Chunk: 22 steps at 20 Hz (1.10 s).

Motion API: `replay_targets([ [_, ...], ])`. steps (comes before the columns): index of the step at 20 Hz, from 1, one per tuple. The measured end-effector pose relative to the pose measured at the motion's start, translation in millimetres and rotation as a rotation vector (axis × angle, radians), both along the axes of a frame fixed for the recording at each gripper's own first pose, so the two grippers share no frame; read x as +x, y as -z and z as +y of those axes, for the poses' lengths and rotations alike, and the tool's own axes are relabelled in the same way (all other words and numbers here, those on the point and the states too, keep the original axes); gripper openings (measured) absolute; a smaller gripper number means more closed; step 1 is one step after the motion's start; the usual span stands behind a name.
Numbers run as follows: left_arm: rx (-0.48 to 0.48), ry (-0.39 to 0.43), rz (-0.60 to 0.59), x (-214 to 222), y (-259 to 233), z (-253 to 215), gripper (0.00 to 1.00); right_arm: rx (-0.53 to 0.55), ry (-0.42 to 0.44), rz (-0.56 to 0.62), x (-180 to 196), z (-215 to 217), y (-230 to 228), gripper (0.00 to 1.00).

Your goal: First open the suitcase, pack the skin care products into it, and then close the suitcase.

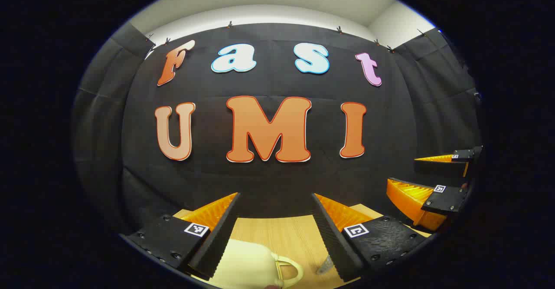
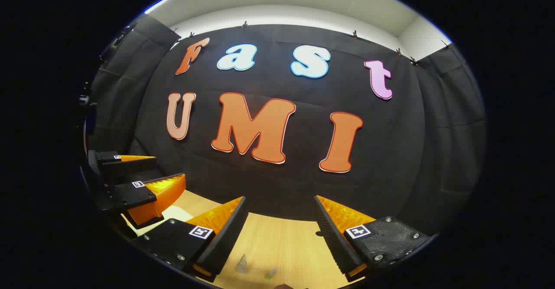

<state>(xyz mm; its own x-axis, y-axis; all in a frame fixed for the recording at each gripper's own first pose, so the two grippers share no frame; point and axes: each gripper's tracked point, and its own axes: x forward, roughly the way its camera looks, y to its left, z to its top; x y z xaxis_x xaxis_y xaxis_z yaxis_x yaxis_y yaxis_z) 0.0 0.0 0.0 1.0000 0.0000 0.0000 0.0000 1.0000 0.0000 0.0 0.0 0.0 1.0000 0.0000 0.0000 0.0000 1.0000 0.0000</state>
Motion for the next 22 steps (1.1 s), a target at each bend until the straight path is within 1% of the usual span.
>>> replay_targets([
  [3,0.017,0.007,0.014,6.4,5.8,-9.6,0.97,0.014,-0.002,0.007,3.5,-8.5,6.5,0.96],
  [4,0.023,0.008,0.015,8.8,5.1,-13.4,0.95,0.023,-0.008,0.009,5.1,-9.4,8.3,0.95],
  [5,0.027,0.007,0.014,10.7,5.3,-13.8,0.97,0.027,-0.009,0.013,6.4,-10.3,10.4,0.95],
  [6,0.031,0.006,0.016,13.0,5.4,-15.1,0.96,0.029,-0.015,0.021,8.6,-11.3,13.4,0.92],
  [7,0.037,0.000,0.013,14.2,4.9,-13.7,0.97,0.031,-0.023,0.022,10.2,-10.4,14.8,0.95],
  [12,0.041,-0.018,0.023,15.4,7.9,-14.2,0.97,0.039,-0.055,0.017,16.2,-8.4,16.2,0.95],
  [14,0.060,-0.020,0.009,16.6,3.8,-11.3,0.97,0.039,-0.066,0.024,16.9,-7.5,19.5,0.95],
  [16,0.073,-0.031,0.014,16.3,6.3,-6.8,1.00,0.044,-0.074,0.028,15.2,-8.9,21.6,0.95],
  [18,0.103,-0.024,0.032,14.6,13.5,-8.5,1.00,0.045,-0.076,0.026,16.2,-11.4,22.6,0.95],
  [20,0.148,-0.010,0.050,12.1,24.6,-13.6,1.00,0.015,-0.052,0.021,16.8,-23.1,25.8,0.95],
  [22,0.194,0.015,0.081,9.5,43.3,-19.6,0.99,0.016,-0.037,0.032,18.5,-34.8,31.3,0.95],
])
